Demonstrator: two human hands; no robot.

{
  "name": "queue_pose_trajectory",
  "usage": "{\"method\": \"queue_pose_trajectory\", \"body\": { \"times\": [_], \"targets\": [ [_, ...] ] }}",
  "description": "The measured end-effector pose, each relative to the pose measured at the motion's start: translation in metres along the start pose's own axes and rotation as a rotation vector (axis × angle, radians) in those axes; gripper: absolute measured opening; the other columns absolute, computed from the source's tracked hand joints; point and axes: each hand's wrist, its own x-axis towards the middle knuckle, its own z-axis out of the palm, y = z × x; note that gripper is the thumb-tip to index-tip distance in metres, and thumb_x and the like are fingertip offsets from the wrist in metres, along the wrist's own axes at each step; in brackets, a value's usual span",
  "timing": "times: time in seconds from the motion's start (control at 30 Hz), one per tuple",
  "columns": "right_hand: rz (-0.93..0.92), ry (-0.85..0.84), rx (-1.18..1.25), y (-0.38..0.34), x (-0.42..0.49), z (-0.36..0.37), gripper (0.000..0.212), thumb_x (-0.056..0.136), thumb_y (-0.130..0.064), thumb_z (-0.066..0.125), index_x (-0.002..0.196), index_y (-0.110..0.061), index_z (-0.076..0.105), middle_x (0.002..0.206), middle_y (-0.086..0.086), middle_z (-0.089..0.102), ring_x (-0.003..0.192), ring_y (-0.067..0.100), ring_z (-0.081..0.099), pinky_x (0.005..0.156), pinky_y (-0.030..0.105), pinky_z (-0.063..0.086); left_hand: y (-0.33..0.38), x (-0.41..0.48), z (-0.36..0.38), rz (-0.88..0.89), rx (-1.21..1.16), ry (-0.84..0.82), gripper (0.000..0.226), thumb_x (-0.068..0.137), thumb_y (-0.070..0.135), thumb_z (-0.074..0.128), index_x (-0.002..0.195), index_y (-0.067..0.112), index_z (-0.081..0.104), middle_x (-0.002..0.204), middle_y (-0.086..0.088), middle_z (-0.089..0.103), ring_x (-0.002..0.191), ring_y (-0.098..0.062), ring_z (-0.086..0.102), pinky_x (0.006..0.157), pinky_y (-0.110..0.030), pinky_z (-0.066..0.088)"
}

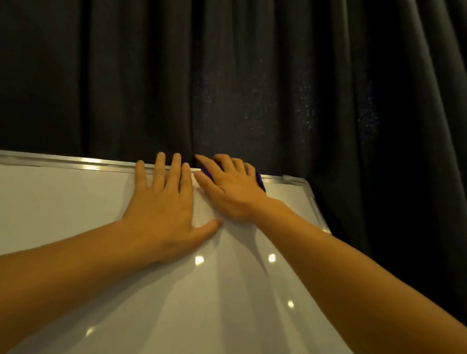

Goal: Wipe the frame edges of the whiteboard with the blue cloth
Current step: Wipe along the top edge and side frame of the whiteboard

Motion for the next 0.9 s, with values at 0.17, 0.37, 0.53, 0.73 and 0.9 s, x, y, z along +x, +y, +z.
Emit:
{"method": "queue_pose_trajectory", "body": {
  "times": [0.17,0.37,0.53,0.73,0.9],
  "targets": [
    [0.447,-0.049,-0.069,0.101,-0.028,-0.001,0.061,0.093,-0.069,0.012,0.149,-0.052,-0.003,0.165,0.002,0.004,0.15,0.03,-0.006,0.115,0.058,-0.011,-0.005,-0.005,0.017,0.051,-0.043,-0.022,0.124,0.054,0.089,-0.018,0.15,0.011,-0.025,0.159,-0.013,-0.033,0.145,-0.035,-0.032,0.121,-0.056,-0.009],
    [0.166,0.118,0.122,0.048,-0.017,0.018,0.05,0.103,-0.047,0.025,0.152,-0.039,0.023,0.163,-0.001,0.02,0.15,0.026,0.003,0.118,0.047,-0.006,0.015,0.005,0.02,-0.034,0.017,-0.037,0.125,0.054,0.092,-0.011,0.149,0.012,-0.027,0.158,-0.021,-0.032,0.143,-0.045,-0.03,0.117,-0.065,-0.009],
    [-0.029,0.106,-0.09,0.067,-0.028,0.006,0.051,0.104,-0.044,0.025,0.154,-0.036,0.015,0.164,-0.011,0.009,0.149,0.021,-0.011,0.113,0.038,-0.019,0.015,0.007,0.025,-0.013,0.008,0.0,0.125,0.049,0.093,-0.018,0.145,0.015,-0.03,0.159,-0.017,-0.031,0.143,-0.045,-0.03,0.115,-0.065,-0.01],
    [0.453,0.038,-0.144,0.136,-0.057,-0.03,0.051,0.105,-0.04,0.023,0.155,-0.03,0.02,0.163,-0.005,0.018,0.151,0.023,-0.007,0.121,0.042,-0.007,0.016,0.001,0.021,0.038,-0.011,0.001,0.118,0.052,0.093,-0.022,0.141,0.017,-0.035,0.158,-0.015,-0.034,0.143,-0.043,-0.033,0.116,-0.064,-0.013],
    [0.041,0.057,0.13,0.066,-0.062,-0.009,0.056,0.101,-0.044,0.033,0.152,-0.039,0.012,0.162,-0.013,0.012,0.144,0.007,-0.005,0.116,0.028,-0.007,0.039,0.001,0.012,-0.048,0.014,-0.023,0.13,0.05,0.09,-0.016,0.151,0.008,-0.021,0.159,-0.023,-0.027,0.144,-0.047,-0.026,0.116,-0.064,-0.008]
  ]
}}
